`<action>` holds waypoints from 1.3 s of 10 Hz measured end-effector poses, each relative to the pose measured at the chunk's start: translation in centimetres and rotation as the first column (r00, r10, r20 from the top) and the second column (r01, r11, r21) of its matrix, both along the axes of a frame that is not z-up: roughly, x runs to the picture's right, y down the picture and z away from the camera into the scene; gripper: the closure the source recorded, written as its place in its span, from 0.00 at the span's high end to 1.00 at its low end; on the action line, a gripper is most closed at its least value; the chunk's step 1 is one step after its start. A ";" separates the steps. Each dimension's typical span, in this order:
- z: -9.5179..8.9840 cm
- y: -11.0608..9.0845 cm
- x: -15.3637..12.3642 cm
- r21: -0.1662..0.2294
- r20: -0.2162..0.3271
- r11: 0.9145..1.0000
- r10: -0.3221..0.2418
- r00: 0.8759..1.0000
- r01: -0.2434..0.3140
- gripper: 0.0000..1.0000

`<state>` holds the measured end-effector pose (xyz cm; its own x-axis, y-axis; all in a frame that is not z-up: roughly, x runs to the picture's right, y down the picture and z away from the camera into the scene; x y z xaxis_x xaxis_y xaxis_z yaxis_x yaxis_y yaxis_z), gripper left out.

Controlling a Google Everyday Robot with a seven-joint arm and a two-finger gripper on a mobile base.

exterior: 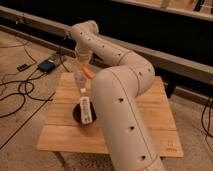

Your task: Place the pepper in the ceramic cup

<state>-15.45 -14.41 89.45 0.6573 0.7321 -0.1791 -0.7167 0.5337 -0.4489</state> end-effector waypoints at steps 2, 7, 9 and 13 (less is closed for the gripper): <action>0.8 -0.7 -2.9 0.028 0.058 0.999 -0.021 0.998 0.020 0.00; 0.8 -2.3 -6.6 0.074 0.134 0.996 -0.064 0.989 0.055 0.00; 1.1 -2.2 -7.0 0.081 0.158 0.996 -0.055 0.986 0.042 0.00; 1.3 -1.3 -6.2 0.100 0.219 0.995 -0.022 0.976 0.000 0.00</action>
